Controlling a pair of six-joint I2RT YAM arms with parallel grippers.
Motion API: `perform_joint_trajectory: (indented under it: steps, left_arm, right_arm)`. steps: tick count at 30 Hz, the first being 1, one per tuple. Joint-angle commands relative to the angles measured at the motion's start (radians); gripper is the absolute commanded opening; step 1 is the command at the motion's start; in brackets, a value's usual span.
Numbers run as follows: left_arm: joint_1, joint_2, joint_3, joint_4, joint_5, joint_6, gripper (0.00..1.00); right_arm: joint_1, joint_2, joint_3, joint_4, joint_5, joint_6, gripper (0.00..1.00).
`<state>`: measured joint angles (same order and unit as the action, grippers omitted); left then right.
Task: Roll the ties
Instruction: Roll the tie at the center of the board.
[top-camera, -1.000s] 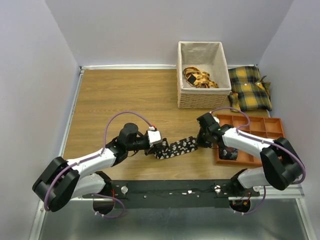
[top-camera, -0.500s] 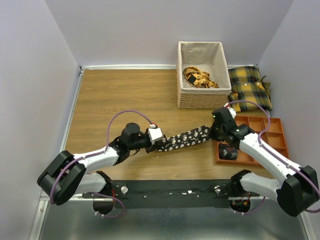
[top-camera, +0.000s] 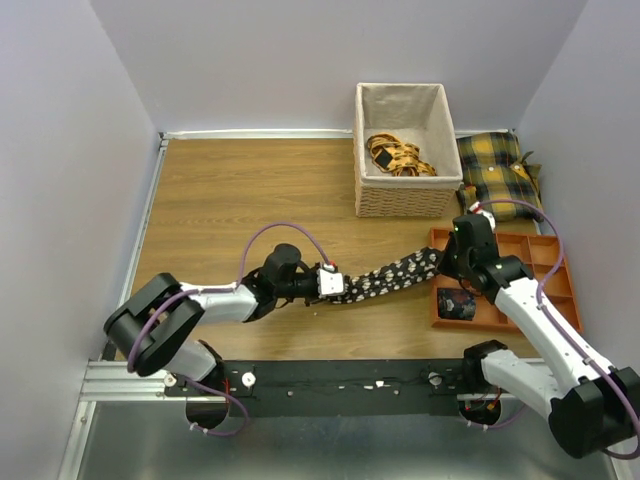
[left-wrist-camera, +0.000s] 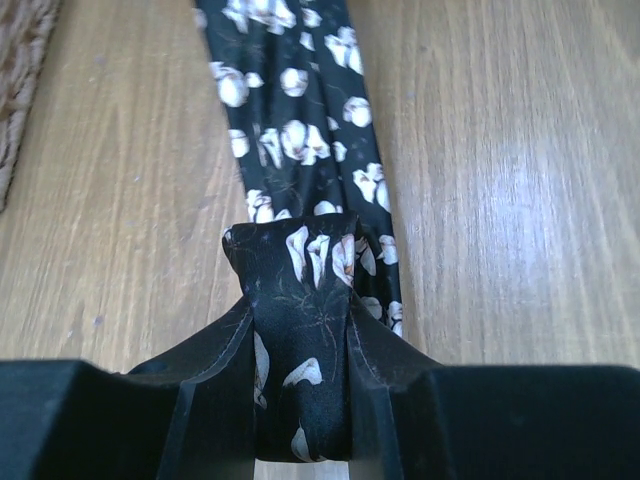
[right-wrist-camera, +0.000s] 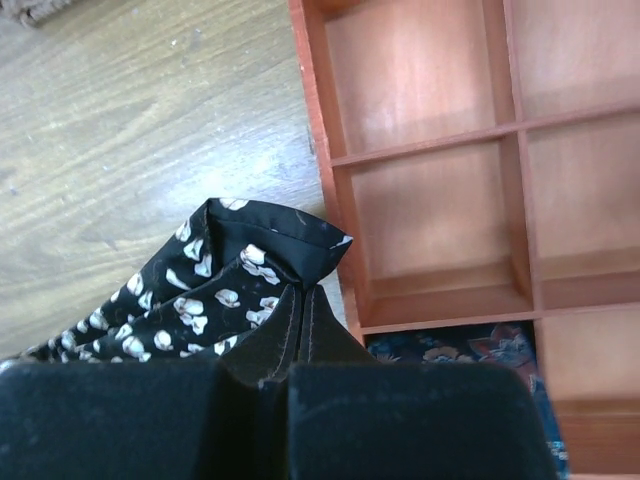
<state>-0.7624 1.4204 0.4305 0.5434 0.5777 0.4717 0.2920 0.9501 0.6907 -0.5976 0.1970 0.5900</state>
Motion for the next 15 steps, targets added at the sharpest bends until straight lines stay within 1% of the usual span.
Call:
perform_joint_trajectory:
  steps: [1,4,6,7,8,9,10,11,12,15]
  left_arm:
    - [-0.029,0.084,0.030,-0.089,0.033,0.163,0.00]
    - [-0.044,0.130,0.060,-0.114,0.028,0.136,0.00]
    - [-0.052,0.140,0.051,-0.097,0.004,0.140,0.00]
    - [-0.058,0.147,0.053,-0.086,-0.018,0.140,0.00]
    - [-0.061,0.153,0.071,-0.086,-0.044,0.090,0.00]
    - [-0.061,0.163,0.089,-0.097,-0.074,0.075,0.00]
    - [-0.061,0.178,0.105,-0.137,-0.082,0.077,0.00]
    - [-0.066,0.186,0.123,-0.146,-0.091,0.079,0.00]
    - [-0.071,0.190,0.129,-0.148,-0.123,0.061,0.00]
    - [-0.078,0.221,0.169,-0.193,-0.183,0.038,0.00]
  right_arm:
    - [-0.025,0.024,0.105,0.009,0.137,-0.180,0.01]
    - [-0.040,0.021,0.127,0.018,0.108,-0.200,0.01]
    - [-0.045,-0.002,0.132,0.022,0.096,-0.197,0.01]
    - [-0.044,-0.014,0.132,0.025,0.047,-0.199,0.01]
    - [-0.044,-0.026,0.122,0.056,0.007,-0.200,0.01]
    - [-0.044,-0.062,0.090,0.080,-0.043,-0.203,0.01]
    - [-0.042,-0.076,0.076,0.102,-0.112,-0.182,0.01]
    - [-0.042,-0.086,0.067,0.122,-0.132,-0.164,0.01]
    - [-0.042,-0.093,0.066,0.117,-0.137,-0.150,0.01]
    - [-0.042,-0.082,0.081,0.075,-0.081,-0.139,0.01]
